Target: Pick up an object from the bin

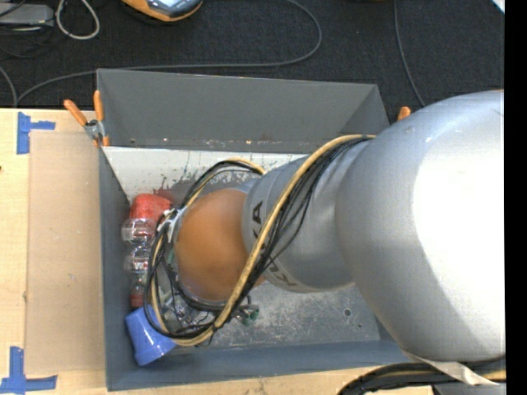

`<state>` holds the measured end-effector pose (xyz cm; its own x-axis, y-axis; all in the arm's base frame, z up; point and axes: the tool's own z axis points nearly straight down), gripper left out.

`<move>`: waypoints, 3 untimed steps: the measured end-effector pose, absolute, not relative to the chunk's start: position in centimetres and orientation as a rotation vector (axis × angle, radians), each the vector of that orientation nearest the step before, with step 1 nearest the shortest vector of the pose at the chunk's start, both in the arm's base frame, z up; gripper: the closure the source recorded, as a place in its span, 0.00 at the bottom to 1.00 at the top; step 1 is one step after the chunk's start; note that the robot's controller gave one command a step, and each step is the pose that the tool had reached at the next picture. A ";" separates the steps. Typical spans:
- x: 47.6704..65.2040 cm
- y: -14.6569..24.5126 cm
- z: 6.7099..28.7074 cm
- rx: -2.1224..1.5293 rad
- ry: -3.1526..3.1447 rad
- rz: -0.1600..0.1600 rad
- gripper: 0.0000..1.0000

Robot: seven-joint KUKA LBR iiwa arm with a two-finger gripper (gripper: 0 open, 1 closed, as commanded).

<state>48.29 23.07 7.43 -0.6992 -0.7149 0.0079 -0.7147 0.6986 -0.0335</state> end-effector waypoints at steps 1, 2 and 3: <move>48.4 22.8 7.4 -1.351 2.818 -0.059 1.00; 48.6 23.0 11.7 -1.279 2.862 -0.056 1.00; 47.7 22.3 8.0 -0.672 3.054 -0.053 1.00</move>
Offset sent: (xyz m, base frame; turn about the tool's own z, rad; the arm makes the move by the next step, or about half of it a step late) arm 0.0028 0.0000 0.0426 -0.0448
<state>47.66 22.34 7.98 -0.9075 -0.4199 -0.0064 -0.4194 0.9071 -0.0359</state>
